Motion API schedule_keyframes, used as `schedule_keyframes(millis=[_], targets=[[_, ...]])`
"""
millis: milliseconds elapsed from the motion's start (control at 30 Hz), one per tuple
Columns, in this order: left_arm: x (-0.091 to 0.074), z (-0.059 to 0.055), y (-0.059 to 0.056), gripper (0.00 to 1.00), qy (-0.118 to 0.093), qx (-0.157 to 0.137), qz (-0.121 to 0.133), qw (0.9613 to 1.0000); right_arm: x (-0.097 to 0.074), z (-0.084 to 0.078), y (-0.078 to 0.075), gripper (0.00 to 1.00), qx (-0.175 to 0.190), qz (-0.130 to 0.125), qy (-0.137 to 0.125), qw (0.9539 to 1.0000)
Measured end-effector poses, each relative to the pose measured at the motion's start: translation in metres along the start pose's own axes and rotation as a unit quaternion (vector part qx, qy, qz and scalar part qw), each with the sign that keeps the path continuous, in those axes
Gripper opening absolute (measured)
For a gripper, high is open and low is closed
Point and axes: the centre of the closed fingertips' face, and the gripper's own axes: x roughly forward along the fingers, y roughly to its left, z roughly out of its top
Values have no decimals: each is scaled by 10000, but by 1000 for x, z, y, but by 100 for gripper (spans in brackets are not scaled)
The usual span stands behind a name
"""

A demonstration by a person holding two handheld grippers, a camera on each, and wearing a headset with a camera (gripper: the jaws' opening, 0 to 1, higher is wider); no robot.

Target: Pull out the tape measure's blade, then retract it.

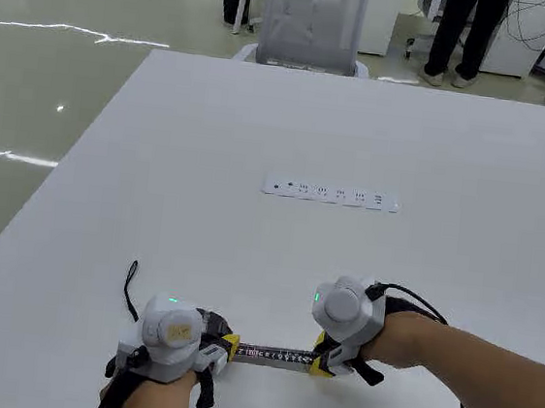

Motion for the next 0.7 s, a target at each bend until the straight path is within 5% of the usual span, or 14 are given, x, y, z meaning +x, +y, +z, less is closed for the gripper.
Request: schedule_keyframes(millis=[700], targets=[[1,0,-2,60,4,-13,12,10000,7,17,1,14,-32,38,-137,9999]])
